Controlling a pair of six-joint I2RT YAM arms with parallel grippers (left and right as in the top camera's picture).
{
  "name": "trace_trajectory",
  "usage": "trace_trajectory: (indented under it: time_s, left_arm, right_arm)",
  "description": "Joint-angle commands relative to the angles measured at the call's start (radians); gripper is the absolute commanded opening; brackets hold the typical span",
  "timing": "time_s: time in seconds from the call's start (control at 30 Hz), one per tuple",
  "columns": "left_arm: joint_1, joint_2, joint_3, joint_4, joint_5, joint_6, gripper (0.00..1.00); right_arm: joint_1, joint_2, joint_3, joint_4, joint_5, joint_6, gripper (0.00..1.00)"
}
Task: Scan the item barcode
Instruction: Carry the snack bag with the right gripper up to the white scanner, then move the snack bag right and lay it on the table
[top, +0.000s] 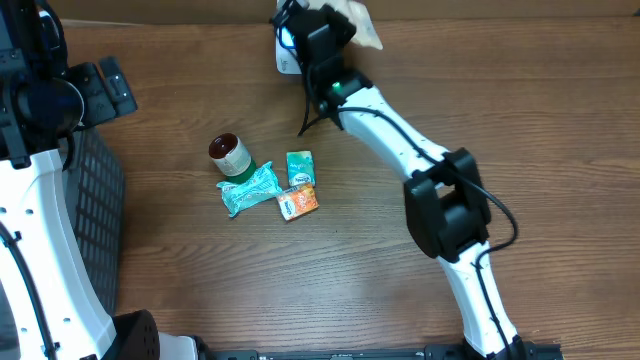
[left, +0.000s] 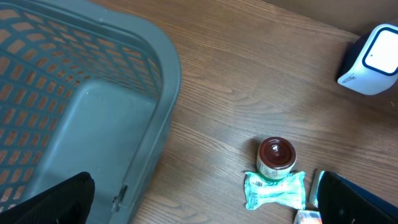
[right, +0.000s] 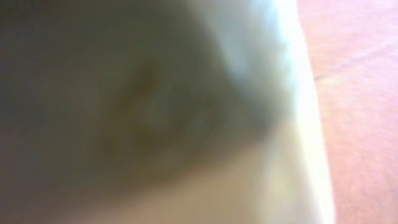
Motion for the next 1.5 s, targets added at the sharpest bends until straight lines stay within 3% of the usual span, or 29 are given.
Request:
trace_trajectory:
  time_s: [0.0, 0.57, 0.77, 1.03, 1.2, 1.37, 1.47]
  left_arm:
    - [0.002, 0.002, 0.002, 0.002, -0.01, 0.019, 1.0]
    - [0.002, 0.002, 0.002, 0.002, -0.009, 0.019, 0.99]
    - [0.002, 0.002, 0.002, 0.002, -0.01, 0.019, 1.0]
    - [0.002, 0.002, 0.002, 0.002, -0.01, 0.019, 0.99]
    - [0.002, 0.002, 0.002, 0.002, -0.009, 0.019, 0.99]
    - [0.002, 0.002, 0.001, 0.002, -0.009, 0.019, 1.0]
    - [0.002, 0.002, 0.002, 0.002, -0.009, 0.019, 1.0]
  right_arm:
    - [0.004, 0.077, 0.021, 0.02, 0.069, -0.095, 0.04]
    - [0.013, 0.135, 0.02, 0.099, 0.137, -0.131, 0.04]
    - [0.022, 0.038, 0.02, -0.002, 0.078, -0.028, 0.04]
    - [-0.033, -0.257, 0.02, -0.345, -0.168, 0.299, 0.04]
    - [-0.106, -0.479, 0.02, -0.545, -0.569, 0.552, 0.04]
    - [-0.267, -0.657, 0.02, -0.732, -1.044, 0.821, 0.04]
    - [-0.397, -0.721, 0.02, -0.897, -1.125, 0.934, 0.04]
